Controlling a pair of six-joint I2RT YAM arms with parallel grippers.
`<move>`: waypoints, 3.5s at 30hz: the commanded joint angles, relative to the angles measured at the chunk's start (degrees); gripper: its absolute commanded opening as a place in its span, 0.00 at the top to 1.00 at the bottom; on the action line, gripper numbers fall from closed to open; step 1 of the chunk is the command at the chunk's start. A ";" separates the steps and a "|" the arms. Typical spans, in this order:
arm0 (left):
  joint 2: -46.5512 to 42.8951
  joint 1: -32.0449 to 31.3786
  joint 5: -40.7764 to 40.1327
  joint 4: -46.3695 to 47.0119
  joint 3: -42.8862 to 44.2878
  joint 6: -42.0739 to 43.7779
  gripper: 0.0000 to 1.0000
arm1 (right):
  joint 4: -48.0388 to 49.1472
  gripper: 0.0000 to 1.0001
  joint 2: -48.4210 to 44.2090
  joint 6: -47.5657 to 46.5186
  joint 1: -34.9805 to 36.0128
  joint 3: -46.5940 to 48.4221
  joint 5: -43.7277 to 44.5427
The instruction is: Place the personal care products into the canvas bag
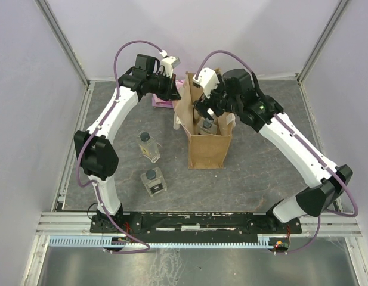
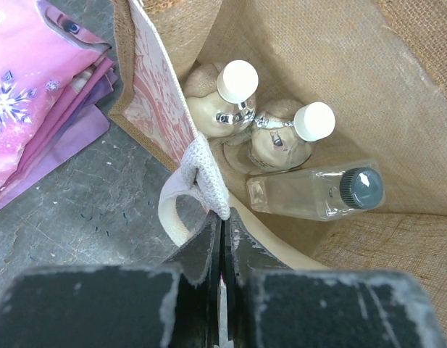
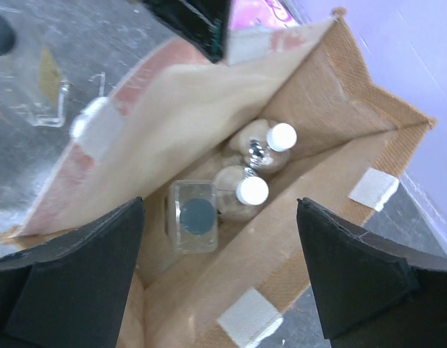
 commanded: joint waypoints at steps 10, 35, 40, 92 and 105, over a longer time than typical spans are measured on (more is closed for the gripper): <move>-0.42 1.04 4.65 3.71 2.54 2.93 0.97 | 6.95 0.07 -5.31 3.68 16.82 -3.57 1.66; -1.22 1.53 8.20 2.19 1.29 2.88 0.97 | 22.94 0.05 3.97 -5.17 29.06 -17.23 -22.38; -1.34 1.56 8.43 2.65 0.49 3.43 0.97 | 22.45 0.05 7.95 -6.69 30.28 -15.44 -23.70; -1.17 2.13 5.49 2.75 -0.35 5.16 0.97 | -4.55 0.69 27.49 -20.53 37.13 3.39 -5.55; -0.82 2.20 5.47 2.79 0.12 4.64 0.97 | 1.23 1.00 14.95 -5.05 33.81 -2.39 -2.58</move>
